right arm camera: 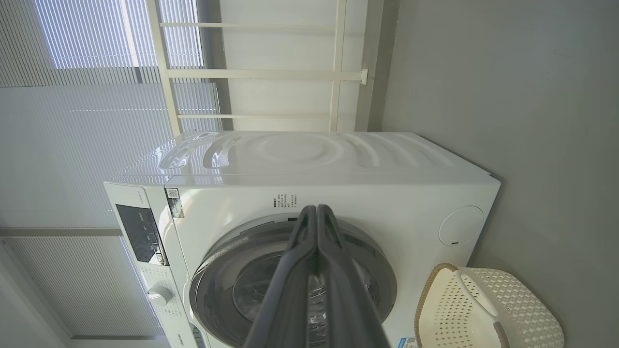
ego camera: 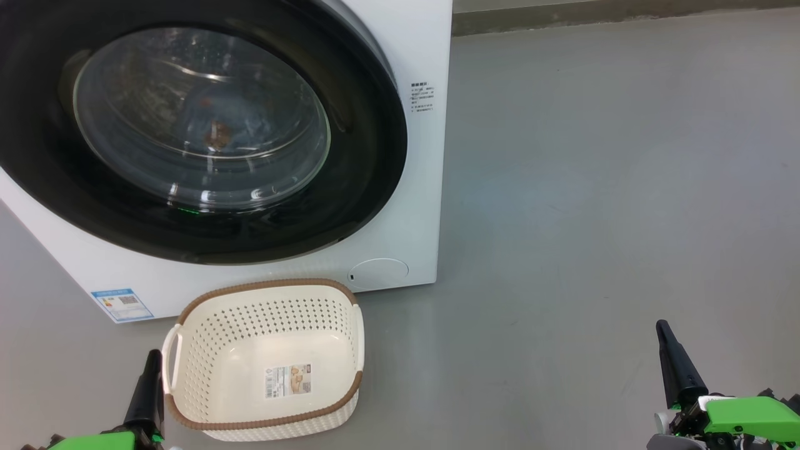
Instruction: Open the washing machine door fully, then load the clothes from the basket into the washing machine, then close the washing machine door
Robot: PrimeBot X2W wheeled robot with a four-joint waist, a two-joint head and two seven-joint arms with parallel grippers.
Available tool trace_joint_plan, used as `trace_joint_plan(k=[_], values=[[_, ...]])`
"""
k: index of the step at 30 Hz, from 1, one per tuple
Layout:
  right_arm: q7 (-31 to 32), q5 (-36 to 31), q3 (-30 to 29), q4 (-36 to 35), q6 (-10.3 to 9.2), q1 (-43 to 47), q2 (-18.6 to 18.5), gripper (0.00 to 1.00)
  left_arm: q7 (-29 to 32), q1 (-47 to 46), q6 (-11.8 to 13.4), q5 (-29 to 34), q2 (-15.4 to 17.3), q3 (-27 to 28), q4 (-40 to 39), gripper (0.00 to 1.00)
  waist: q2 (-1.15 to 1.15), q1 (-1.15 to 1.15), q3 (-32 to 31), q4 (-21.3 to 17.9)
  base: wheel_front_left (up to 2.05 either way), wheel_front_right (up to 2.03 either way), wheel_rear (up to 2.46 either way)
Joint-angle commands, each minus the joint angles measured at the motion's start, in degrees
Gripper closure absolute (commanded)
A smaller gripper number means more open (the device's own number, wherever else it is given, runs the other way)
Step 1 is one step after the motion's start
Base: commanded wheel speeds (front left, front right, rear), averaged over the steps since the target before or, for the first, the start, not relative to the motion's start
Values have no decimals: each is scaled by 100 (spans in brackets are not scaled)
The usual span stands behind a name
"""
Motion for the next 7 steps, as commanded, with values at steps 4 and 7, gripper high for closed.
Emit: trace_joint_plan(k=[4, 7], values=[[30, -47, 133, -137, -8, -229, -15, 100, 25, -230, -60, 50, 94, 202, -97, 100, 0, 0, 0, 0, 0, 0, 0], [31, -47, 132, -137, -8, -229, -14, 100, 26, -230, -60, 50, 94, 203, -97, 100, 0, 0, 0, 0, 0, 0, 0]])
